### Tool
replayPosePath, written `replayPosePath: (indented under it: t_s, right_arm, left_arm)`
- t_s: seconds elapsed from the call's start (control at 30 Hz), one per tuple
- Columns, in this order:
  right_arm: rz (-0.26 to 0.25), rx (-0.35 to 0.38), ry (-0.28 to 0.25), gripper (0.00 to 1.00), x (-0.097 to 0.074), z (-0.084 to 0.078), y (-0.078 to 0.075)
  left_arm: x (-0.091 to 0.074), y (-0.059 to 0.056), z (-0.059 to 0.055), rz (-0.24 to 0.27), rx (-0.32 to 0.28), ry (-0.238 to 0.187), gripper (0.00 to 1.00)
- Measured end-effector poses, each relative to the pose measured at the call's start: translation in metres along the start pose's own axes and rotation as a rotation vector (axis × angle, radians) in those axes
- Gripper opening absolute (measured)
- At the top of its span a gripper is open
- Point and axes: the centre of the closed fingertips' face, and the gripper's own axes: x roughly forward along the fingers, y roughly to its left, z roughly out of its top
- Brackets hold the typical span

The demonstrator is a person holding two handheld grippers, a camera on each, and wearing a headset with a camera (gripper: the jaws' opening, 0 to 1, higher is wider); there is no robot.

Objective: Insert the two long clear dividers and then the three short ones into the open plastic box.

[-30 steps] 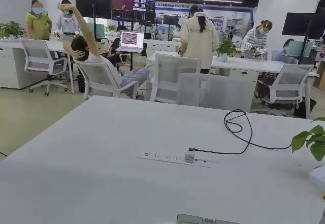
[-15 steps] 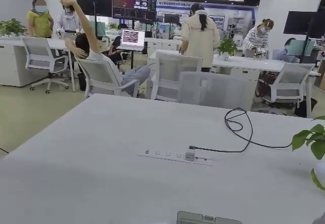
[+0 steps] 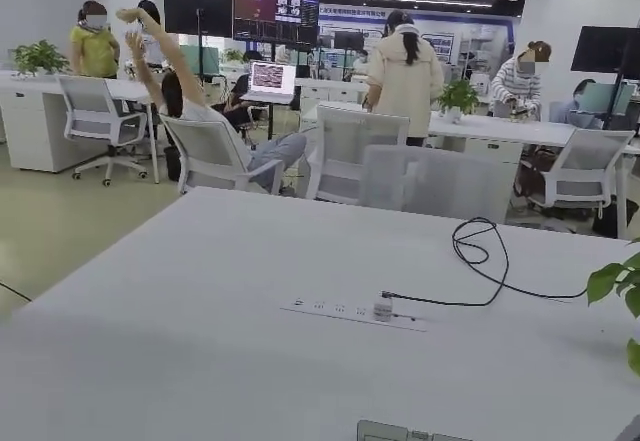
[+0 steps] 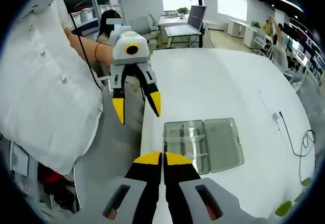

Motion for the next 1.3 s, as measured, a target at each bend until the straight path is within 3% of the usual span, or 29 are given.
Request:
replayPosePath:
  t_s: [0.3,0.63,0.83,1.3]
  right_arm:
    - [-0.06,-0.033,0.099,0.03,0.031,-0.031,-0.029]
    - [-0.076,-0.069,0.183,0.03,0.066,-0.055,-0.043]
    - [-0.078,-0.058,0.193,0.03,0.074,-0.06,-0.047]
    - [-0.065,-0.055,0.215,0.03,0.082,-0.065,-0.05]
  left_arm:
    - [-0.016,0.02,-0.02,0.099,-0.017,0.026,0.6]
    - [-0.022,0.026,-0.031,0.139,-0.042,0.03,0.79]
    - [-0.023,0.029,-0.033,0.148,-0.04,0.025,0.85]
    - [-0.022,0.031,-0.035,0.145,-0.043,0.024,0.88]
